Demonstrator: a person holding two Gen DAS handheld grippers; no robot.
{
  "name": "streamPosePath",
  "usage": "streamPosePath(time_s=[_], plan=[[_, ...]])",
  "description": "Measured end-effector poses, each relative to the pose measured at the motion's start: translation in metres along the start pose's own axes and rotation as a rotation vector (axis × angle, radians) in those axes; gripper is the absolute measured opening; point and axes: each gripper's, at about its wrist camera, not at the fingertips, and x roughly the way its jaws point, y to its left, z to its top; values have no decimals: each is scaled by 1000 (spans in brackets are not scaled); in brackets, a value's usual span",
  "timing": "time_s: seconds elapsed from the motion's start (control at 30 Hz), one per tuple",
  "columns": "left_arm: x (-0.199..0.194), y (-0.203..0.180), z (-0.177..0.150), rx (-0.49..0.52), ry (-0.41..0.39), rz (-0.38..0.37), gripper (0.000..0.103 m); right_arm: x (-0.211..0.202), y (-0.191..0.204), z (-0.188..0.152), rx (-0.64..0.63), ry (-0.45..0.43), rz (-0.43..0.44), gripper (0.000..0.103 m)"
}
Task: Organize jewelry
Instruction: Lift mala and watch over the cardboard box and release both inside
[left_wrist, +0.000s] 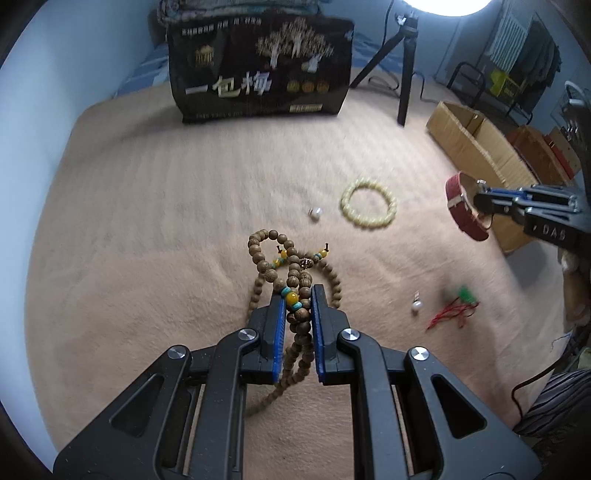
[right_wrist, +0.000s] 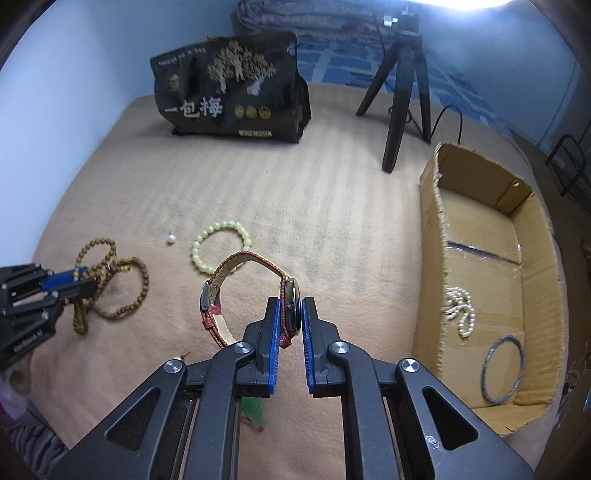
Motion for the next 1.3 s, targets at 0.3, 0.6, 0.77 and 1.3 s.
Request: streamPosePath(time_s=[0.3, 0.6, 0.77, 1.3], plan=[[-43, -21, 20, 8, -90, -44, 11, -41, -10, -6, 5, -84, -4, 10], [-87, -47, 59, 16, -193, -86, 11, -80, -43, -20, 44, -147, -19, 10], [-107, -67, 83, 44, -245, -105, 11, -95, -71, -30, 82, -167, -42, 10], [-159, -176, 165, 219, -397, -172, 11, -125, -142, -48, 170, -203, -115, 10]])
